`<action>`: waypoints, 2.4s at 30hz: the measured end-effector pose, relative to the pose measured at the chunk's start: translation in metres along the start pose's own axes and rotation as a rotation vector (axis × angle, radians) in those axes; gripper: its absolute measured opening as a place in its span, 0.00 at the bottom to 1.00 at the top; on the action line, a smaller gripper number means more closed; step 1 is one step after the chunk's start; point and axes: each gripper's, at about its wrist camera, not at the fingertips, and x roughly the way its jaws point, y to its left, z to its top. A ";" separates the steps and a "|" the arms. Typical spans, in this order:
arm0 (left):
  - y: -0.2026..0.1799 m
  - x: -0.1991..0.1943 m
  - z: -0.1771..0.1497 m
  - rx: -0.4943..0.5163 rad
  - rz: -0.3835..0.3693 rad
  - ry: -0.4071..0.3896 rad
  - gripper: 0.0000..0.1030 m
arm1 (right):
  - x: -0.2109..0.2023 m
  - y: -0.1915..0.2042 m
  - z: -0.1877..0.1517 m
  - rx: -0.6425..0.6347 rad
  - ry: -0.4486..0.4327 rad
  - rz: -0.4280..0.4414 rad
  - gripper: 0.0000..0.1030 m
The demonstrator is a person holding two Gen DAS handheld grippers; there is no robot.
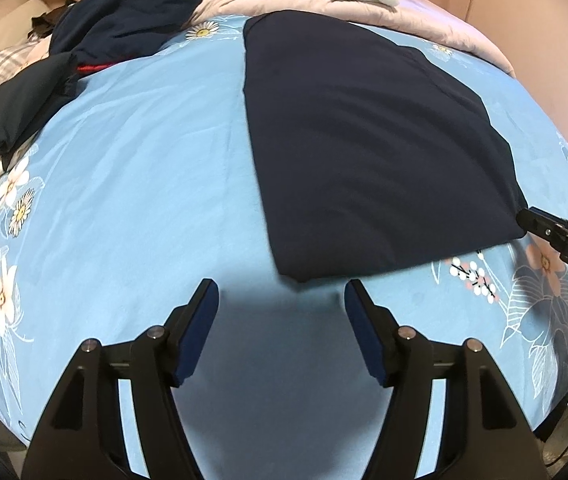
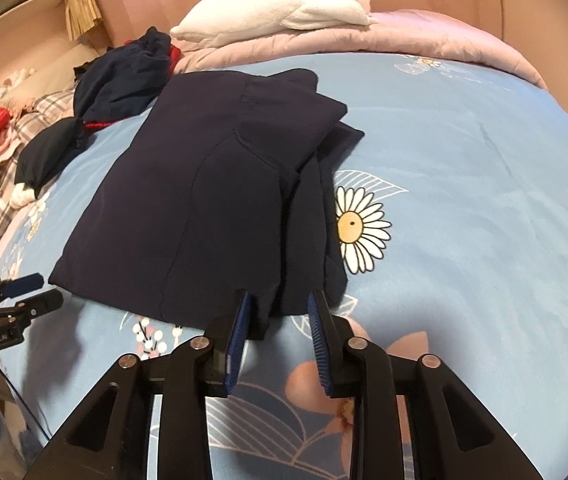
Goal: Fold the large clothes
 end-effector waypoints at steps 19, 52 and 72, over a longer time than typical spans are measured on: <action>0.011 -0.008 -0.011 -0.109 -0.064 -0.002 0.69 | 0.014 -0.030 -0.006 0.377 0.038 0.429 0.49; -0.011 -0.010 0.018 -0.035 -0.081 -0.095 0.66 | -0.029 0.013 0.014 -0.047 -0.230 0.045 0.49; -0.022 -0.018 0.023 -0.004 -0.066 -0.112 0.68 | -0.028 0.029 -0.004 -0.039 -0.078 -0.023 0.60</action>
